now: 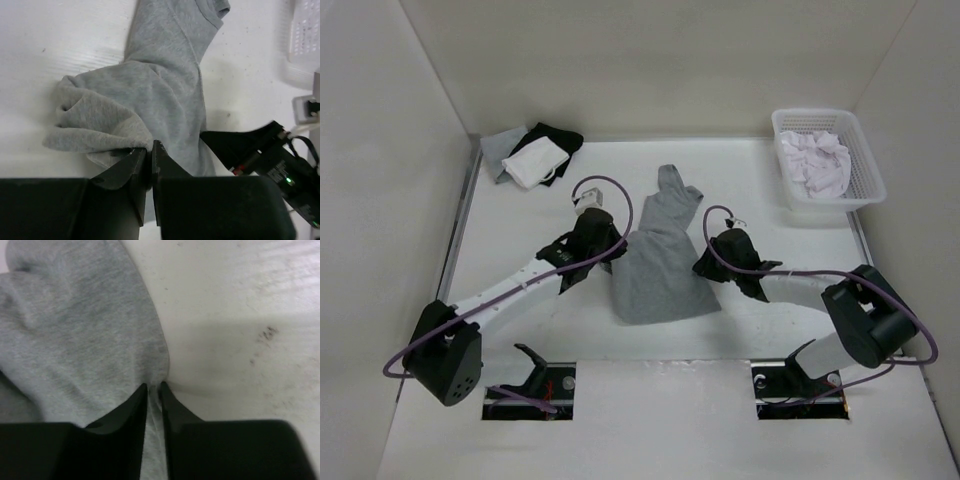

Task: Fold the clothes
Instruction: Flatten the tank top out

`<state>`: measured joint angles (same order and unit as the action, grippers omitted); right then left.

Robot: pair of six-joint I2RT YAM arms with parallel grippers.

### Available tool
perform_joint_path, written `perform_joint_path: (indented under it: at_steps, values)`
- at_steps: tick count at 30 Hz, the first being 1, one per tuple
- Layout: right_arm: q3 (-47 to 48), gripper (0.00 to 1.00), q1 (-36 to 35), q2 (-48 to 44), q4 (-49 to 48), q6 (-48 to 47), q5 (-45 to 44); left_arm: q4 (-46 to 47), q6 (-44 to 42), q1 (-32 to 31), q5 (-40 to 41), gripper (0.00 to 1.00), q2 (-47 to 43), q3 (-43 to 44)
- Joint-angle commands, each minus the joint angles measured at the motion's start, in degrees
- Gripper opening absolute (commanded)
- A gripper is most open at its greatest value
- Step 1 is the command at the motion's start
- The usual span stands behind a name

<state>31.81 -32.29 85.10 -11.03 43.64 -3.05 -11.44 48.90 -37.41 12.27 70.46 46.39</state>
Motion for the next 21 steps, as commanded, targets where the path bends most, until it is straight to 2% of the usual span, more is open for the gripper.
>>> perform_joint_path:
  at_steps: [1, 3, 5, 7, 8, 10, 14, 21]
  values:
    - [1.1, 0.11, 0.1, 4.5, -2.8, -0.2, 2.2, -19.2, 6.0, -0.6, 4.6, 0.04, -9.5, 2.7]
    - [1.1, 0.04, 0.1, 4.4, -3.2, 0.0, 2.4, -27.9, 9.4, -1.7, 7.9, 0.05, -13.6, 4.5]
    - [0.1, 0.01, 0.1, 3.6, -4.3, 0.4, 1.9, -34.0, 10.8, -3.0, 10.2, 0.13, -15.0, 6.8]
    - [-0.3, 0.01, 0.1, 3.1, -4.8, 0.6, 1.9, -37.8, 9.7, -1.8, 13.0, 0.26, -14.3, 8.6]
    - [-0.4, 0.01, 0.1, 2.9, -5.1, 0.6, 1.8, -37.1, 8.6, -0.1, 13.9, 0.34, -13.2, 8.5]
    - [-0.9, 0.00, 0.1, 2.4, -5.2, 0.7, 1.6, -33.8, 5.3, 3.3, 13.5, 0.44, -10.3, 7.9]
    - [-1.5, 0.00, 0.2, 0.9, -5.0, 0.9, -0.1, -22.9, 0.2, 7.9, 7.7, 0.46, -4.6, 6.0]
    - [-2.5, 0.00, 0.7, -3.3, -4.9, 0.9, -3.1, -17.6, -9.0, 12.7, 11.1, 0.50, 0.6, 0.6]
